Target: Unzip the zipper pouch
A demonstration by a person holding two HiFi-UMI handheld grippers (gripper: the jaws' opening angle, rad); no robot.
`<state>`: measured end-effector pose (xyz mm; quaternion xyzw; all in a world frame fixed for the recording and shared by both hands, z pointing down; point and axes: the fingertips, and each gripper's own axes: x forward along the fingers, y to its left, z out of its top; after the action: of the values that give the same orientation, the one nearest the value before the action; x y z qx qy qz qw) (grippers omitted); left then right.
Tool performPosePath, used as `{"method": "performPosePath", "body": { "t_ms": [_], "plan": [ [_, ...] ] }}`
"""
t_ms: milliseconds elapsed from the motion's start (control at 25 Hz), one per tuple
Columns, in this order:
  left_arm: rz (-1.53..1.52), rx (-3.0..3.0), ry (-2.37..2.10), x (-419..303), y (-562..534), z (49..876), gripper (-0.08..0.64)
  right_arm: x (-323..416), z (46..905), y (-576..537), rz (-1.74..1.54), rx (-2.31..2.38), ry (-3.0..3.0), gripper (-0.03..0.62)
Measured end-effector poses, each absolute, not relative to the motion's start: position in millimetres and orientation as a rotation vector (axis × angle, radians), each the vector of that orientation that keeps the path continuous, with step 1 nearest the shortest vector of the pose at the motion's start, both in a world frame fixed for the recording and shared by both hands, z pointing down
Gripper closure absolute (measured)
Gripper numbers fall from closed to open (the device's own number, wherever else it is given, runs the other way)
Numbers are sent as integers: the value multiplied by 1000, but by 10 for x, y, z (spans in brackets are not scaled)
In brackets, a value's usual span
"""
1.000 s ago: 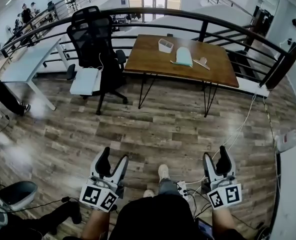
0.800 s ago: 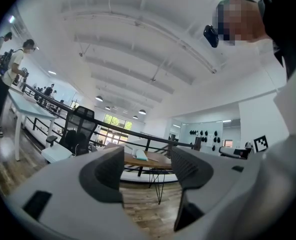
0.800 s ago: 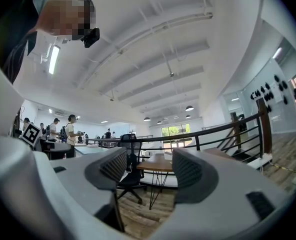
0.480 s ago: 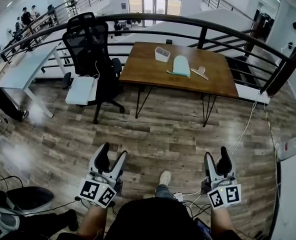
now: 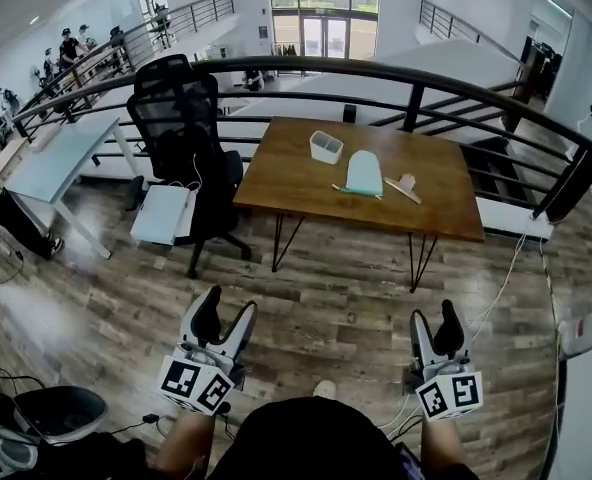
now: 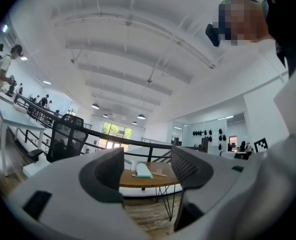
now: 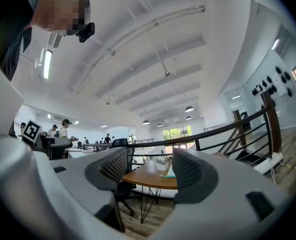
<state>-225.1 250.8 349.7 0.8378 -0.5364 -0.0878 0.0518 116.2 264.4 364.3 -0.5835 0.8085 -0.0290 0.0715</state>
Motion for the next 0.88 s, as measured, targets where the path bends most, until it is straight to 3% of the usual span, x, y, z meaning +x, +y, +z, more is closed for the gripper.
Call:
{"method": "performPosePath", "body": {
  "t_ms": [880],
  "plan": [
    [-248,2550,-1473,-1359,1073,3765,276,2060,3889,1749,-172,-1935,2331,342]
  ]
}}
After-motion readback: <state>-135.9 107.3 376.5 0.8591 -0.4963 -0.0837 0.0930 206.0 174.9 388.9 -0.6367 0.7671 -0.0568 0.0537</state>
